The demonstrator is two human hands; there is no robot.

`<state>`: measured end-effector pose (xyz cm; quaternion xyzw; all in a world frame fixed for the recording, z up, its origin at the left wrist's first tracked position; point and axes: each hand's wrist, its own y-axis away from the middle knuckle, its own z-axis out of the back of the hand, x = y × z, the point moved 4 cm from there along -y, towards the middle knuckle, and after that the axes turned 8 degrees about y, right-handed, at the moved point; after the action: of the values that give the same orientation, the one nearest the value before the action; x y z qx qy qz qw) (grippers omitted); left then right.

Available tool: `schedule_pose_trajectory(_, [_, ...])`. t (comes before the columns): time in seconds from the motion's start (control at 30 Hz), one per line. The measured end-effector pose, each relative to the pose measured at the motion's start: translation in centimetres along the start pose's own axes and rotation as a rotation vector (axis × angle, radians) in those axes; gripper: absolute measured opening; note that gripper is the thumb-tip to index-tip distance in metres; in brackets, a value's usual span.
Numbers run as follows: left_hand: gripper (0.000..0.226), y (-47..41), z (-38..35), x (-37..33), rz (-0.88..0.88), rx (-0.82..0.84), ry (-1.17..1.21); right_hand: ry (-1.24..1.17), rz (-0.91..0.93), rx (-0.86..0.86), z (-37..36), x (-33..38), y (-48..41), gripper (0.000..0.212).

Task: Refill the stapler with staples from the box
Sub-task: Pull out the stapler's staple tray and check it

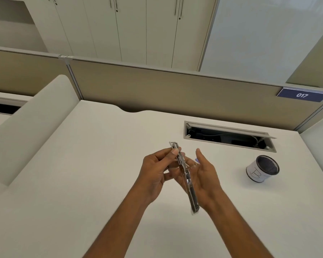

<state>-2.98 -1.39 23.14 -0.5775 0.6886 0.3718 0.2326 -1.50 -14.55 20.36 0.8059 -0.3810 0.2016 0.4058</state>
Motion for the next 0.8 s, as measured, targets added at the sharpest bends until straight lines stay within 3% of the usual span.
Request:
schedule_pose_trajectory(0.07, [0.023, -0.1, -0.2, -0.2, 0.012, 0.001, -0.098, -0.151, 0.006, 0.054, 0.1, -0.9, -0.6, 0.075])
schedule_pose_trajectory(0.17, [0.022, -0.3, -0.3, -0.2, 0.007, -0.003, -0.206, -0.192, 0.070, 0.105, 0.1, -1.2, -1.1, 0.081])
schedule_pose_trajectory(0.43, [0.020, -0.9, -1.4, -0.7, -0.070, 0.038, -0.229, -0.418, 0.183, 0.188, -0.7, -2.7, -0.9, 0.080])
schedule_pose_trajectory(0.6, [0.022, -1.5, -1.5, -0.3, -0.088, 0.052, -0.306, -0.429, 0.222, 0.178, -0.3, -2.3, -0.8, 0.085])
schedule_pose_trajectory(0.8, [0.021, -2.0, -1.6, -0.2, -0.184, 0.082, -0.595, -0.380, 0.230, 0.128, 0.7, -2.3, -0.5, 0.087])
